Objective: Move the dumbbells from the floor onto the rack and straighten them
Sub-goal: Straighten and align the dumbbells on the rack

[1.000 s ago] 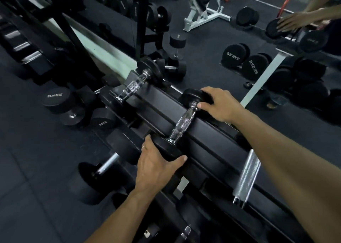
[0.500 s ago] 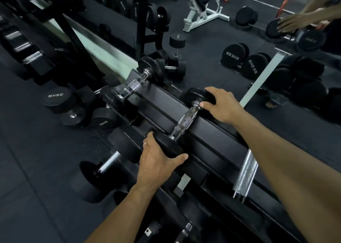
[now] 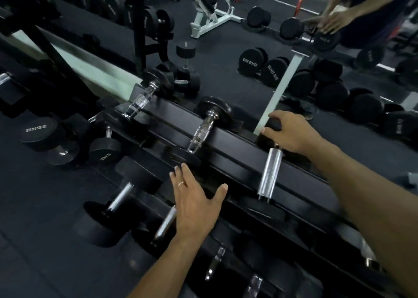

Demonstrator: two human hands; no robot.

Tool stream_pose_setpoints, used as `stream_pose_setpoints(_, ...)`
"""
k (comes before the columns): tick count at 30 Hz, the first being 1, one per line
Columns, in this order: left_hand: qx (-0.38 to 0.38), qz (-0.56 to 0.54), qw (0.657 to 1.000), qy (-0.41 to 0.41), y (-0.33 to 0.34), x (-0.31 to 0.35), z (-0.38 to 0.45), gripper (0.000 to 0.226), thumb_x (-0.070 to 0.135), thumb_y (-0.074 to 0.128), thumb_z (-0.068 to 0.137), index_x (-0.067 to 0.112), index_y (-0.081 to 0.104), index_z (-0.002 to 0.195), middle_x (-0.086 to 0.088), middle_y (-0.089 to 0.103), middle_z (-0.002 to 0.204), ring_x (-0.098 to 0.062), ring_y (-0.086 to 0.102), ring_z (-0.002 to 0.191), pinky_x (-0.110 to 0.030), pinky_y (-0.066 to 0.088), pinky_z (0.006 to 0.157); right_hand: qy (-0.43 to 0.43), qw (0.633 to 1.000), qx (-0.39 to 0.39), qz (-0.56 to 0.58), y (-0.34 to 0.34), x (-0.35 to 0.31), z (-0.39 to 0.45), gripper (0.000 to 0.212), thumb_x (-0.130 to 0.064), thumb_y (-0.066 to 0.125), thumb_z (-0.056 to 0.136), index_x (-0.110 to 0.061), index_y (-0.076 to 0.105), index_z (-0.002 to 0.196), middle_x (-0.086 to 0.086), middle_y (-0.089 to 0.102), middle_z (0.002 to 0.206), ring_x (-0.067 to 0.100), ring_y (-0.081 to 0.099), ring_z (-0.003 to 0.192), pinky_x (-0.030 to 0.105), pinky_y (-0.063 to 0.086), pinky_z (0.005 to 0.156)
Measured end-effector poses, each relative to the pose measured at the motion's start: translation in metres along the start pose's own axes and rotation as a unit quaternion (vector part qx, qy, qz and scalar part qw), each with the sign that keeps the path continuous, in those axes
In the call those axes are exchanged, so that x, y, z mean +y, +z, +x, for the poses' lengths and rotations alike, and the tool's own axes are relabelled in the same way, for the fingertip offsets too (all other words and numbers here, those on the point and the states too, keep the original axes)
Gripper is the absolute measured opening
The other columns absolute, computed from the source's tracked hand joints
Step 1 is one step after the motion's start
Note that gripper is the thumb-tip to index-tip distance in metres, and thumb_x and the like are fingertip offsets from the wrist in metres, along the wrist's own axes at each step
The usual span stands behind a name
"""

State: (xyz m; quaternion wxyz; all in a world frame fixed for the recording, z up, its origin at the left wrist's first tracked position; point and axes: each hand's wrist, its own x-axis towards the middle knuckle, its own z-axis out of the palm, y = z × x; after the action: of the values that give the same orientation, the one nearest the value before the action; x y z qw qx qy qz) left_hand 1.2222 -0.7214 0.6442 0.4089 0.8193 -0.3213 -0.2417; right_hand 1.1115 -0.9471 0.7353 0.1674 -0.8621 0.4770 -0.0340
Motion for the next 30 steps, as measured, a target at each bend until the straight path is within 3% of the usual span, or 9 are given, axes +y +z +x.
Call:
stream_pose_setpoints(4, 0.001, 0.021, 1.000, 0.022, 0.033, 0.016, -0.023, 0.112, 0.067, 0.056, 0.080, 0.009, -0.005, 0.153, -0.005, -0.017, 0.161, -0.015, -0.025, 0.145, -0.042, 0.003, 0.122, 0.021, 0.999, -0.004, 0.025, -0.005, 0.035, -0.012, 0.055, -0.045, 0.059, 0.091, -0.015, 0.053, 0.136, 0.010, 0.063, 0.129, 0.030, 0.057, 0.119, 0.037, 0.045, 0.098)
stream_pose_setpoints(7, -0.021, 0.034, 0.999, 0.015, 0.061, 0.030, -0.039, 0.118, 0.077, 0.055, 0.073, 0.010, 0.001, 0.154, -0.002, -0.013, 0.162, -0.012, -0.023, 0.146, -0.040, 0.003, 0.122, 0.015, 0.998, -0.022, 0.063, -0.007, 0.051, -0.015, 0.061, -0.049, 0.061, 0.089, -0.018, 0.050, 0.140, 0.007, 0.059, 0.136, 0.025, 0.054, 0.126, 0.037, 0.042, 0.106)
stream_pose_setpoints(9, -0.039, 0.037, 0.999, -0.005, 0.082, 0.039, -0.050, 0.126, 0.079, 0.059, 0.066, 0.012, -0.002, 0.154, -0.003, -0.011, 0.163, -0.014, -0.020, 0.147, -0.040, 0.005, 0.122, -0.007, 0.996, -0.046, 0.072, -0.005, 0.058, -0.016, 0.059, -0.047, 0.063, 0.089, -0.019, 0.051, 0.139, 0.003, 0.062, 0.128, 0.020, 0.058, 0.118, 0.032, 0.043, 0.103)
stream_pose_setpoints(11, -0.035, 0.014, 0.999, -0.035, 0.100, 0.047, -0.061, 0.131, 0.075, 0.068, 0.062, 0.015, -0.004, 0.153, -0.003, -0.007, 0.163, -0.016, -0.012, 0.149, -0.040, 0.011, 0.122, -0.038, 0.995, -0.067, 0.055, -0.001, 0.064, -0.017, 0.044, -0.042, 0.064, 0.090, -0.021, 0.058, 0.127, 0.001, 0.066, 0.111, 0.020, 0.062, 0.104, 0.032, 0.047, 0.093)
stream_pose_setpoints(14, 0.004, -0.002, 0.999, -0.054, 0.113, 0.053, -0.063, 0.127, 0.062, 0.079, 0.060, 0.018, 0.001, 0.151, -0.004, 0.012, 0.157, -0.020, 0.018, 0.145, -0.035, 0.030, 0.115, -0.055, 0.994, -0.062, 0.069, 0.003, 0.068, -0.015, 0.022, -0.034, 0.061, 0.094, -0.019, 0.063, 0.109, 0.003, 0.068, 0.091, 0.022, 0.064, 0.089, 0.034, 0.050, 0.081)
stream_pose_setpoints(16, 0.016, 0.003, 0.998, -0.056, 0.116, 0.051, -0.062, 0.123, 0.055, 0.082, 0.061, 0.018, 0.006, 0.150, -0.002, 0.018, 0.153, -0.019, 0.026, 0.140, -0.032, 0.035, 0.111, -0.060, 0.993, -0.061, 0.083, 0.004, 0.071, -0.015, 0.017, -0.031, 0.061, 0.095, -0.017, 0.063, 0.103, 0.002, 0.067, 0.083, 0.019, 0.064, 0.081, 0.033, 0.049, 0.075)
stream_pose_setpoints(24, 0.007, 0.015, 0.999, -0.041, 0.115, 0.051, -0.060, 0.118, 0.048, 0.085, 0.062, 0.019, 0.010, 0.149, 0.002, 0.015, 0.153, -0.018, 0.026, 0.141, -0.038, 0.034, 0.113, -0.072, 0.992, -0.035, 0.100, 0.010, 0.083, -0.018, 0.013, -0.030, 0.061, 0.095, -0.018, 0.059, 0.092, -0.001, 0.064, 0.079, 0.020, 0.061, 0.082, 0.028, 0.041, 0.072)
stream_pose_setpoints(30, -0.013, 0.043, 0.999, -0.014, 0.109, 0.047, -0.056, 0.118, 0.048, 0.085, 0.062, 0.017, 0.011, 0.149, 0.003, 0.017, 0.151, -0.017, 0.026, 0.140, -0.033, 0.033, 0.113, -0.060, 0.993, -0.024, 0.097, 0.011, 0.089, -0.024, 0.021, -0.034, 0.059, 0.096, -0.014, 0.062, 0.102, -0.001, 0.063, 0.086, 0.018, 0.054, 0.086, 0.027, 0.037, 0.075)
